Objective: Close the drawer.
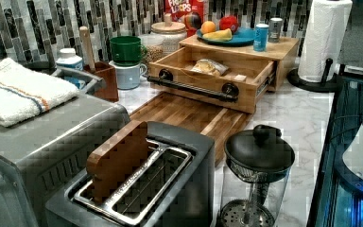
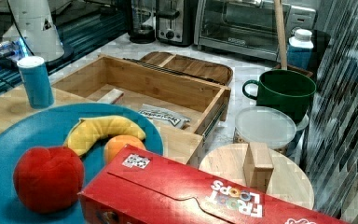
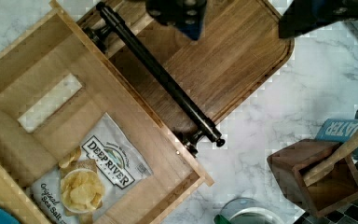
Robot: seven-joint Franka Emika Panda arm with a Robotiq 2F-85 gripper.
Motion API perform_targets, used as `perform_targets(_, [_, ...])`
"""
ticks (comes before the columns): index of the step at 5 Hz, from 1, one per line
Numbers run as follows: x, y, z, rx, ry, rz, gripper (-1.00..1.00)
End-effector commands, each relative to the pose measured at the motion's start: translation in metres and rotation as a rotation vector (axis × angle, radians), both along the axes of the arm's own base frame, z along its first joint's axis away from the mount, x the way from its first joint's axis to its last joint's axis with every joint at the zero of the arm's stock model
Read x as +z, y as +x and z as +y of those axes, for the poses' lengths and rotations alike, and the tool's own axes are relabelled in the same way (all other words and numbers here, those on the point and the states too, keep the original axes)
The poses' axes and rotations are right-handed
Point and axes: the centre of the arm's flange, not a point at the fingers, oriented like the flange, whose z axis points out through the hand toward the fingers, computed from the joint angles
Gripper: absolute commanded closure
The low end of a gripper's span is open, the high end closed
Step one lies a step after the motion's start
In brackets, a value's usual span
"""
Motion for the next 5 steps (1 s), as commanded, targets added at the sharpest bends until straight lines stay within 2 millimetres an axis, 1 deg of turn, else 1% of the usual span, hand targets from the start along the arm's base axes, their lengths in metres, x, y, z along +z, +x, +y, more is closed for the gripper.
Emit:
perform_targets(1, [0.000, 0.000, 0.000, 0.000, 0.000, 0.001, 0.99])
perform_targets(2, [-0.013, -0.009, 0.015, 0.068, 0.011, -0.041, -1.00])
perform_targets(3, [-0.022, -0.012, 0.056, 0.128, -0.039, -0.041, -1.00])
perform_targets(4, [-0.026, -0.015, 0.092, 0.233, -0.086, -0.016, -1.00])
perform_targets(5, [-0.030, -0.021, 0.121, 0.325, -0.117, -0.009, -1.00])
